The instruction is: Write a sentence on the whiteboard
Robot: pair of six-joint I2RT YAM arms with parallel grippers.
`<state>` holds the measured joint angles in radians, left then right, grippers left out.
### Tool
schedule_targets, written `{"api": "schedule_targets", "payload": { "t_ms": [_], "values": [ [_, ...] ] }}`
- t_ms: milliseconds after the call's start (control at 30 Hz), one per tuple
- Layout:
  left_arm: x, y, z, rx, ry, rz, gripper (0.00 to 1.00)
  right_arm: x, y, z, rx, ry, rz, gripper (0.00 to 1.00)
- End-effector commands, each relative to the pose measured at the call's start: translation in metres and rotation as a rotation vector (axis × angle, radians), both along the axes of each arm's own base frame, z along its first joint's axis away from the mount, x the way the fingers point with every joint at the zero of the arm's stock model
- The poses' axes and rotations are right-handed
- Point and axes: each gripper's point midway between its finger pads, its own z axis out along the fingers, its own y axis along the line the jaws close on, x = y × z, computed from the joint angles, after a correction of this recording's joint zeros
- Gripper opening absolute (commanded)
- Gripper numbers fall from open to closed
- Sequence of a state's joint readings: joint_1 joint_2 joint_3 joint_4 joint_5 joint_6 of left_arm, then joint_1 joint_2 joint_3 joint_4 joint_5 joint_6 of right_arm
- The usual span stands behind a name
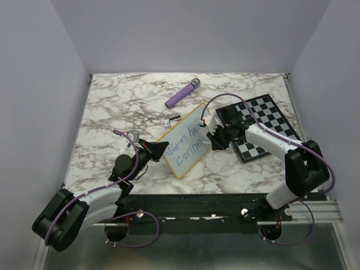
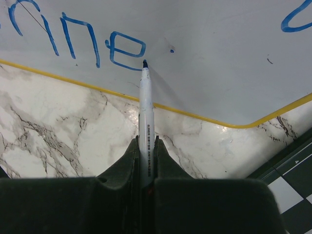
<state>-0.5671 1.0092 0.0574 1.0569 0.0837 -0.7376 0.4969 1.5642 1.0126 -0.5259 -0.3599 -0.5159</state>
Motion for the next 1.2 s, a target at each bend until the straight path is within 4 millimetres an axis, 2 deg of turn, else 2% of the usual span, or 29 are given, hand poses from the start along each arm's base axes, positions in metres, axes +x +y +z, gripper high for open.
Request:
{"api": "schedule_targets", "payload": {
  "t_ms": [0,500,1167],
  "values": [
    [-0.0096,-0.0045,-0.0032,0.011,-0.011,-0.047,0.00,0.0017,-0.0018,-0.0012,-0.011,0.012,-0.009,0.01],
    [-0.0104,-0.0040,-0.0038,0.013,-0.010,-0.047,0.00,0.0019,-0.0020,0.0037,-0.001,-0.004,-0.010,0.01],
    [-0.0091,-0.0039,-0.0021,0.017,-0.014,-0.044,0.00,0.0018,-0.0023,0.0008,-0.006,0.000,-0.005,0.00]
  ]
}}
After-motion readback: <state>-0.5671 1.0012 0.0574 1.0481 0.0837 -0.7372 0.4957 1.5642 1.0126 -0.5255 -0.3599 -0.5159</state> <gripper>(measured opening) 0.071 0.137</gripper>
